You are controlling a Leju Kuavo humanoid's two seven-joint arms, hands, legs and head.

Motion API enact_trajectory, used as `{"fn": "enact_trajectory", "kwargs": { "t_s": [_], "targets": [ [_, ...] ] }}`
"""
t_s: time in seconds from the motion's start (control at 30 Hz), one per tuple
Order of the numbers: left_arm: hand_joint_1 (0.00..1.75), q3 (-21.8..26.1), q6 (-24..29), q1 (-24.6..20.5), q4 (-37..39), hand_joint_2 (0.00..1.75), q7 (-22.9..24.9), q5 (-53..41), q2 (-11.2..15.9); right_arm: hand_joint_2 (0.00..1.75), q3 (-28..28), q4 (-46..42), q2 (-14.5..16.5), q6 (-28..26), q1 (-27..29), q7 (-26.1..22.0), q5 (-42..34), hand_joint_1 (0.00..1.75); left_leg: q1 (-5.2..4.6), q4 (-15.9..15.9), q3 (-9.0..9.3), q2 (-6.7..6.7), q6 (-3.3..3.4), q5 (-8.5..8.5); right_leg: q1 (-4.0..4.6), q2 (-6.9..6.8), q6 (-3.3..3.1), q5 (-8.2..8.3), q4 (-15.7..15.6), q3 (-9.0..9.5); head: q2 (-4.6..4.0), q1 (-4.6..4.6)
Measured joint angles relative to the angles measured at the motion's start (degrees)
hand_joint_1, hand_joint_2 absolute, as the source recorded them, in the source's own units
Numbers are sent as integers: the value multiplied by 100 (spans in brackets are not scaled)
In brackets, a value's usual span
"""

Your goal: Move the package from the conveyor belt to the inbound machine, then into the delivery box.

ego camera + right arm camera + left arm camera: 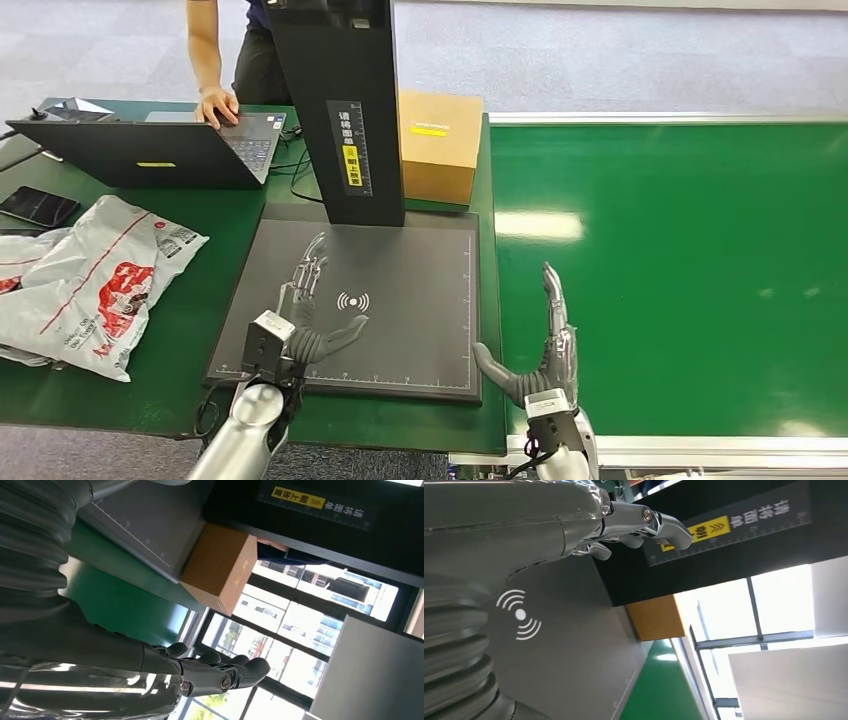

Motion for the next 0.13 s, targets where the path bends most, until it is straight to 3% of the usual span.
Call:
{"fn": "enact_trajectory", "kwargs": {
  "t_s": [0.07,0.1,0.13],
  "targets": [
    [0,-5,28,1,57,175,0,4,0,175,-5,98,34,128,-6,1,25,0,1,0,0,-1,0,0,1,-1,0,0,0,0,0,0],
    [0,-5,72,2,79,131,0,3,0,175,-9,162,56,248,-8,2,46,0,1,0,0,-1,0,0,1,-1,0,0,1,0,0,0],
    [0,-5,94,3,88,116,0,3,0,175,-12,194,66,312,-10,3,55,0,1,0,-1,-1,0,0,1,-1,0,0,1,0,0,0]
  ]
}}
